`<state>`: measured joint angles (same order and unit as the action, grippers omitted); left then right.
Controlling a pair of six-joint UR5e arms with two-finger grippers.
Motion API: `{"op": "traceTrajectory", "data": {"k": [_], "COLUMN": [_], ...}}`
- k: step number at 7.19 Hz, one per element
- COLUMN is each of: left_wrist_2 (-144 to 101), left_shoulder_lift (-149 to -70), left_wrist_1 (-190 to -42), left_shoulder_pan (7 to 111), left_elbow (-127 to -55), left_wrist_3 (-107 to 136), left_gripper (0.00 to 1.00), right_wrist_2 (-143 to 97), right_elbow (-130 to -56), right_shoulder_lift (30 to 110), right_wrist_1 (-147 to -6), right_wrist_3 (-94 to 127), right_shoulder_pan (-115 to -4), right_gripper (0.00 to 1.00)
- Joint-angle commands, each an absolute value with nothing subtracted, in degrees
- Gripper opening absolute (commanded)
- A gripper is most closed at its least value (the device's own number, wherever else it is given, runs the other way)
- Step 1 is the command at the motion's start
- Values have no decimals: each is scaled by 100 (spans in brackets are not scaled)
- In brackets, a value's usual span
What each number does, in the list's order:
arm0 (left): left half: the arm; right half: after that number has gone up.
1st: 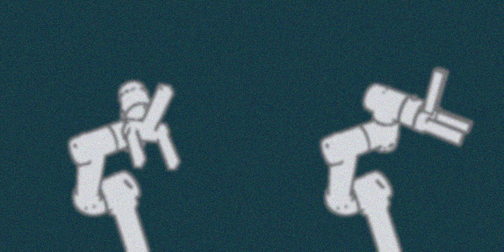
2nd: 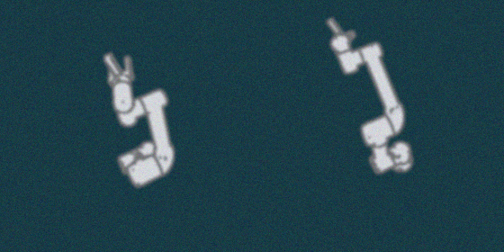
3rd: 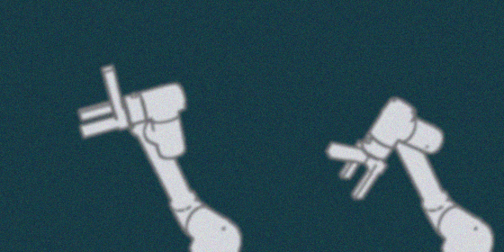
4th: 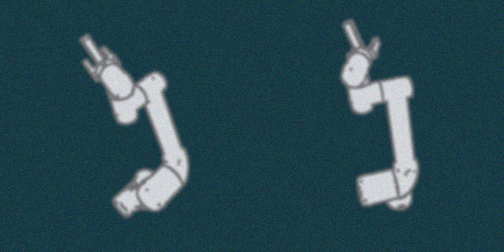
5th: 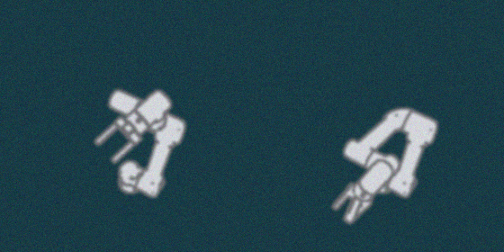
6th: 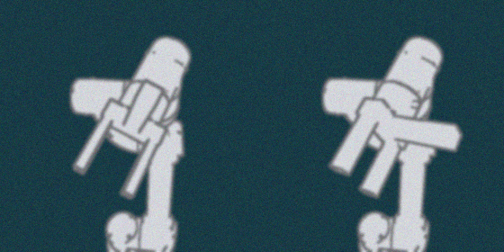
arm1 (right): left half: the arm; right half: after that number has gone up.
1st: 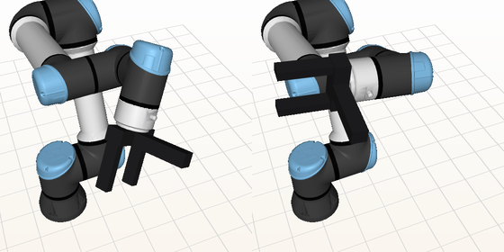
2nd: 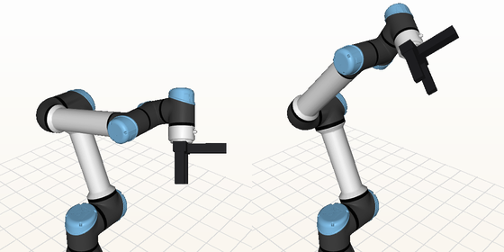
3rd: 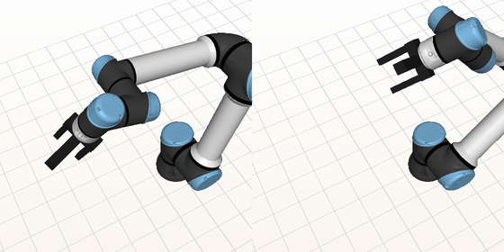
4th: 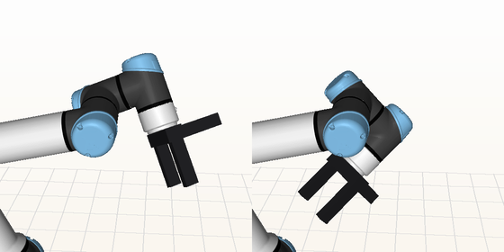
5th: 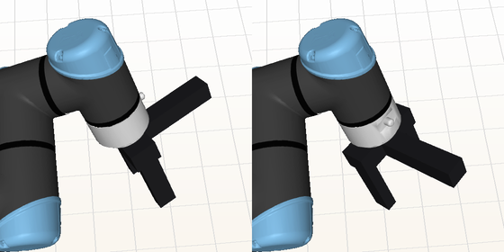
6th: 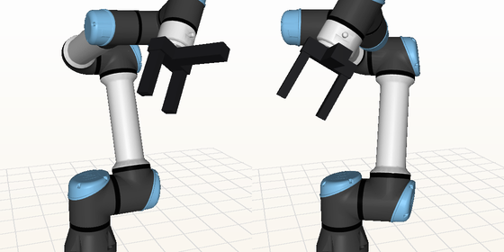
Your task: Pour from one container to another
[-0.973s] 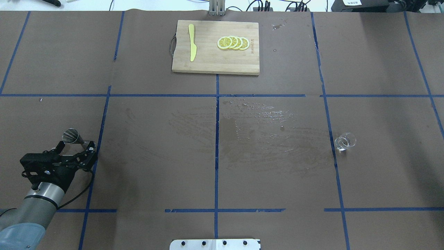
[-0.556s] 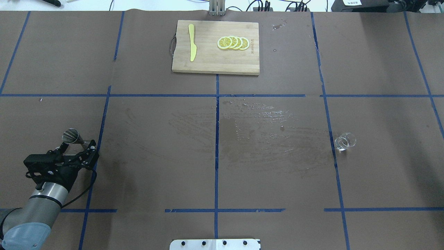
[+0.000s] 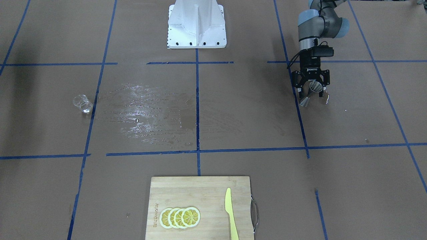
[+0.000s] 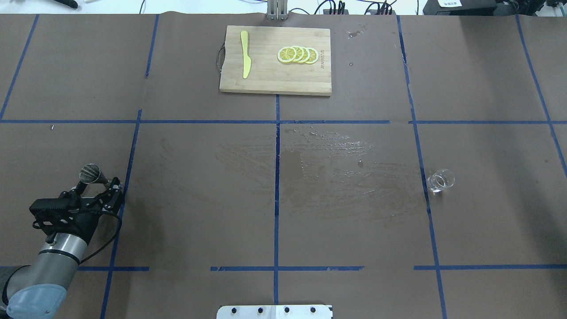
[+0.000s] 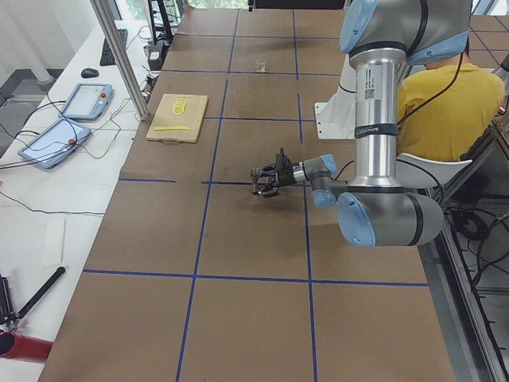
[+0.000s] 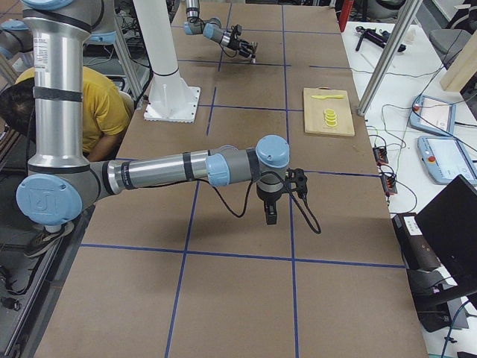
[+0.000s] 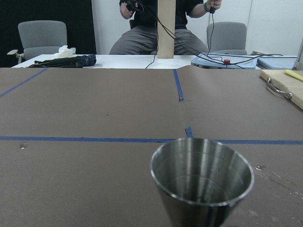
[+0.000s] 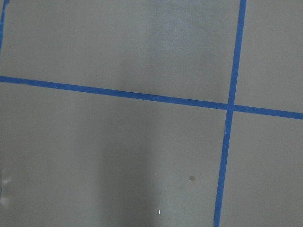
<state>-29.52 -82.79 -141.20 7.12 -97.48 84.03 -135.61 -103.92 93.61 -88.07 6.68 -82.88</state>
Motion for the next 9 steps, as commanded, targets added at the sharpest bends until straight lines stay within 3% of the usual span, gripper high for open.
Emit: {"op": "traceTrajectory", "data": {"k": [1,6,9], "left_wrist_2": [-2892,-2795,-2795], "left_shoulder_lift": [-8306,-8297,-8341], "left_wrist_1": [-14124,-14124,-14124], "left_shoulder_pan": [712,712,712], "left_elbow": [-9738,-9685,-9729], "left_wrist_3": [8376,8376,8367], "left_gripper": [74,62,59], "right_wrist_2": [-13562,-13562,-13562], "right_elbow": [-10397,-10397,-10397], "right_shoulder_lift": [9360,9352,9352], "right_wrist_1": [-8807,-8807,-8807], "right_wrist_3": [668,668,668], "right_shoulder_pan": [-8288,-8288,-8288], "right_gripper": [100,100,100]}}
